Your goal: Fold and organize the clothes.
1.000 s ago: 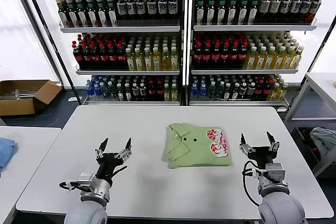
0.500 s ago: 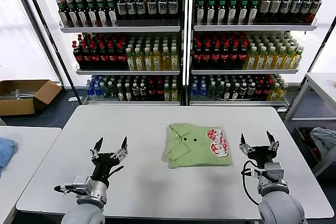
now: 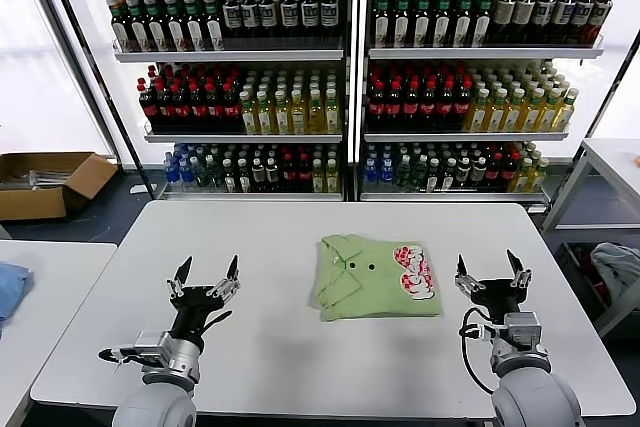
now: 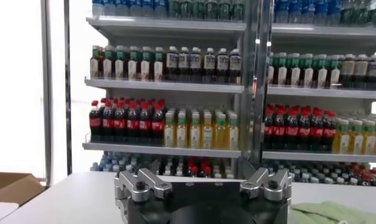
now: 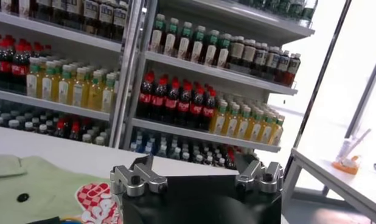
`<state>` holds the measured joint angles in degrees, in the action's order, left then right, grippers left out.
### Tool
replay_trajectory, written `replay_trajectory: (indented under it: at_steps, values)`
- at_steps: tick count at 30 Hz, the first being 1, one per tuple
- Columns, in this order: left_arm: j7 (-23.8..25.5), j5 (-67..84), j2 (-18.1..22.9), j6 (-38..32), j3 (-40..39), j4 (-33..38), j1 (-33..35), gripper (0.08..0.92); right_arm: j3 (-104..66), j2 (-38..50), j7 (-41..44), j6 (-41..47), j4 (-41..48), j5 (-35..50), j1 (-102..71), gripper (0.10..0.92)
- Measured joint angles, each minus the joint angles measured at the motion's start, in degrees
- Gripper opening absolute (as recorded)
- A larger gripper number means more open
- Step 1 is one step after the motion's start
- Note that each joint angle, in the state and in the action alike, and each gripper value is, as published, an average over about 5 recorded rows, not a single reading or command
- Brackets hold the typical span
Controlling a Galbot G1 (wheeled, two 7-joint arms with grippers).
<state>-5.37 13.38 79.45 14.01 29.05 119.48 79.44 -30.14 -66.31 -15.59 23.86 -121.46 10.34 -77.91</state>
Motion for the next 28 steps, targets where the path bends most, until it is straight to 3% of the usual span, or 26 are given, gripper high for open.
replay_trajectory:
  at_steps: [28]
  values:
    - [1.2,-0.5,-1.0,1.4,-0.5,-1.6,-1.7,0.823,-0.2,-0.4,1.0,-1.4,0.2,0.4,0.3,0.823]
